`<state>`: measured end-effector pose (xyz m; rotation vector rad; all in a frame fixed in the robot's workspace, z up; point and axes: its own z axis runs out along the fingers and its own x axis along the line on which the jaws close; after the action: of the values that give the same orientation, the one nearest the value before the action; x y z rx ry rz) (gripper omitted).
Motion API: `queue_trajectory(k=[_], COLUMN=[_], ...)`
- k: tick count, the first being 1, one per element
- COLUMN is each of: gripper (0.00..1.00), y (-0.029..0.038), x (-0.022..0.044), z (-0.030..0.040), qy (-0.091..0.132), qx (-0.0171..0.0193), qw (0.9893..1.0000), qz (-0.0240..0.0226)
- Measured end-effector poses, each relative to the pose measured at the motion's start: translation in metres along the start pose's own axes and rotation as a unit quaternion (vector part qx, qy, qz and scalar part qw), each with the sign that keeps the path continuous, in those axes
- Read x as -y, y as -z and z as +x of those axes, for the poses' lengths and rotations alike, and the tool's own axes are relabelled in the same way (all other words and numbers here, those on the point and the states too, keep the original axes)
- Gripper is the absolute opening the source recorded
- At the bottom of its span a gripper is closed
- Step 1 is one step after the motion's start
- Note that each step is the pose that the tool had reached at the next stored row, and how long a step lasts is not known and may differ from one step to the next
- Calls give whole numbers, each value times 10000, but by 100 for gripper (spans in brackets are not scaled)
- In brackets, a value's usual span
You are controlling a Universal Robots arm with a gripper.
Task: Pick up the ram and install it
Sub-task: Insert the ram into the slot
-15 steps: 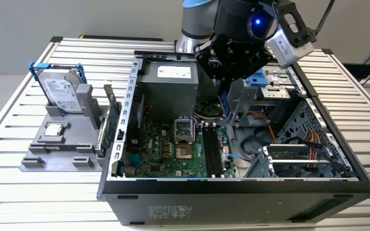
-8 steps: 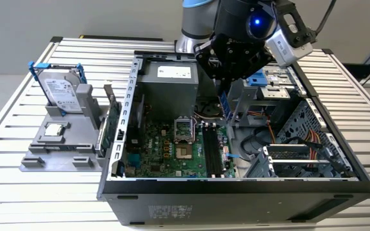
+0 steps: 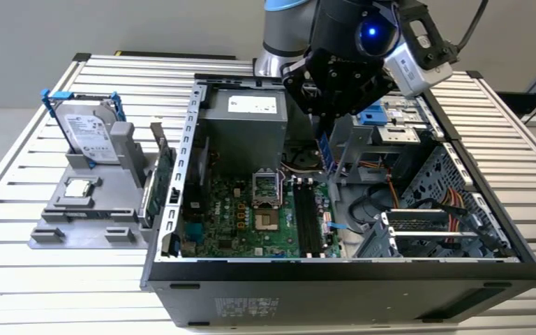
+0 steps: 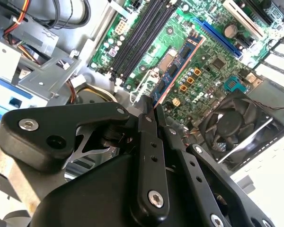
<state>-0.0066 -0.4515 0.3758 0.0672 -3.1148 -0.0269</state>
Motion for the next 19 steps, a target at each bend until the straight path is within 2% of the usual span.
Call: queue_trajectory(k=[19], gripper=[0], y=[-6], x=[-5], z=[0], qy=[-99], qx=[2], qw=[10000], qz=[-3])
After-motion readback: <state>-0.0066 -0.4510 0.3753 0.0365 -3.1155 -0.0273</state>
